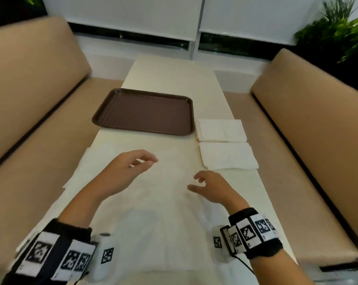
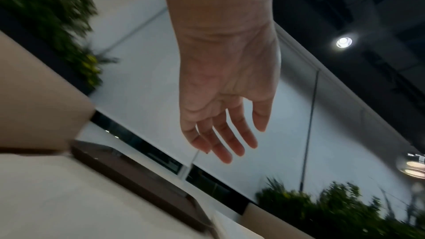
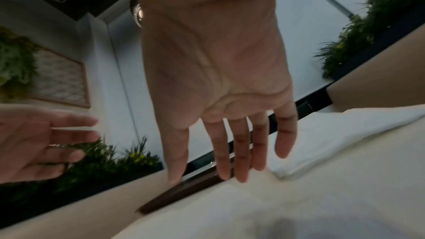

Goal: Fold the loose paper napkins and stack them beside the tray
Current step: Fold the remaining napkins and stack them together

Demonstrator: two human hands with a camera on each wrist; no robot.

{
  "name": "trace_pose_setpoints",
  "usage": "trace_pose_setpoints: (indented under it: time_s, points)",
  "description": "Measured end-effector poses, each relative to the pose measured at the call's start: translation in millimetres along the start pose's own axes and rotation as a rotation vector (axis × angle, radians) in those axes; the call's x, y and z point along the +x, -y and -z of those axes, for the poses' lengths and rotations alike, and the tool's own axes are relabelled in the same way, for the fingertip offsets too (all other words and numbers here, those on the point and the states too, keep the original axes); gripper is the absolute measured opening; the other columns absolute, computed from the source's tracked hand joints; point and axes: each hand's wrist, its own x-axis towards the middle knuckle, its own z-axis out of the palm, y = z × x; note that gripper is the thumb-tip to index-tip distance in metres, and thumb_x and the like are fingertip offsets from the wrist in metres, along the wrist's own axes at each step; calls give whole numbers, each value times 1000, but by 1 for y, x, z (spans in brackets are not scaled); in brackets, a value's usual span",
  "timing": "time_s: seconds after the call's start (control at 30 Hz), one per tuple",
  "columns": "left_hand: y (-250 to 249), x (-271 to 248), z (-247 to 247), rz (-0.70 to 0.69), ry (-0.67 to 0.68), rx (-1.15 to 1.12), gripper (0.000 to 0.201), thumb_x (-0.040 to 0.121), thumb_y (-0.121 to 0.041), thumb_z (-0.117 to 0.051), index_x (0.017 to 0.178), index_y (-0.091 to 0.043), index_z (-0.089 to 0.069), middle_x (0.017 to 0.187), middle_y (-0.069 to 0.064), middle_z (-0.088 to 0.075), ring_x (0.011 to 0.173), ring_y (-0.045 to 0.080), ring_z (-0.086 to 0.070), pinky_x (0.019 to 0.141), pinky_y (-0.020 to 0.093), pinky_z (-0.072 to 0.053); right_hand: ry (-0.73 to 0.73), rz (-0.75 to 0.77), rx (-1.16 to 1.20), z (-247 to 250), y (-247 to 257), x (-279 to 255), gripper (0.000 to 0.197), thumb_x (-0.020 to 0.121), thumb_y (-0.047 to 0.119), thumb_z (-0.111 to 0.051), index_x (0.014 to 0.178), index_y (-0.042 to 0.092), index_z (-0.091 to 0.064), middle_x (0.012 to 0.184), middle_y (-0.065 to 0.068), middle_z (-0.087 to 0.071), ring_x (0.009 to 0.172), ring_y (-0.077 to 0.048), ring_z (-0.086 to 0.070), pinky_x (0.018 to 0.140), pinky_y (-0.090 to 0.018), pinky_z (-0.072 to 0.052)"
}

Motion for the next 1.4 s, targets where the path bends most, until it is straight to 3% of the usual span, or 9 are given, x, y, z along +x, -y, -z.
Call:
trace_pose_setpoints:
  time_s: [0.2,0.33,0.47,0.53,0.6,0.7,0.9,1.1,1.4]
  points:
    - [60,-113,28,139,-105,-70,8,84,-44,-66,91,-42,-69,100,-20,-68,87,4,-63,77,12,-45,34,-216,-181,-52,32,-10,82,73,61,-69,127,5,-40,125,-10,-50,117,-26,-49,95,-34,-44]
    - [98,-154,37,201,-204,-109,70,43,-91,-57,91,-42,-70,96,-16,-71,83,5,-67,77,19,-47,5,-273,-63,-61,41,-9,77,74,42,-78,126,3,-36,126,-13,-52,118,-29,-51,94,-34,-45]
    - [107,-175,37,253,-253,-163,7,84,-37,-68,86,-43,-71,93,-11,-71,77,3,-66,68,7,-46,-68,-250,43,-63,41,-14,71,78,31,-77,129,6,-34,124,-14,-54,114,-32,-54,88,-36,-46]
    - [119,-183,41,253,-233,-115,33,90,-13,-58,85,-43,-71,93,-12,-71,77,3,-66,69,7,-45,-123,-213,131,-61,37,-17,66,82,25,-73,132,9,-34,124,-14,-56,112,-32,-55,88,-36,-46]
    - [111,-189,44,271,-272,-131,7,85,-37,-66,87,-42,-71,95,-11,-71,78,4,-66,69,8,-46,-144,-188,246,-55,35,-23,67,82,21,-73,136,14,-34,126,-15,-56,112,-30,-55,90,-35,-46]
    - [107,-191,49,271,-249,-143,64,48,-86,-60,92,-40,-70,96,-17,-70,84,4,-66,71,9,-46,-155,-86,479,-34,40,-38,68,81,18,-75,137,22,-37,122,-13,-55,106,-23,-54,84,-28,-44]
    - [46,-149,30,164,-259,-309,33,66,-60,-72,95,-44,-69,109,-17,-68,101,6,-64,98,34,-44,-140,344,790,28,83,-84,55,84,16,-70,126,38,-43,104,-7,-65,95,-18,-64,83,-31,-53]
    - [-21,-93,4,174,-81,-679,85,63,-67,-53,140,-34,-41,141,-5,-48,127,14,-50,110,38,-37,-140,613,1051,54,112,-103,47,80,14,-67,122,29,-50,121,-11,-57,106,-28,-60,85,-39,-55]
    - [-47,-67,-6,143,35,-1023,56,83,-51,-46,129,-20,-57,121,8,-66,108,23,-64,87,37,-54,-231,507,904,38,103,-92,39,88,18,-67,118,34,-49,124,-4,-55,104,-23,-63,79,-32,-57]
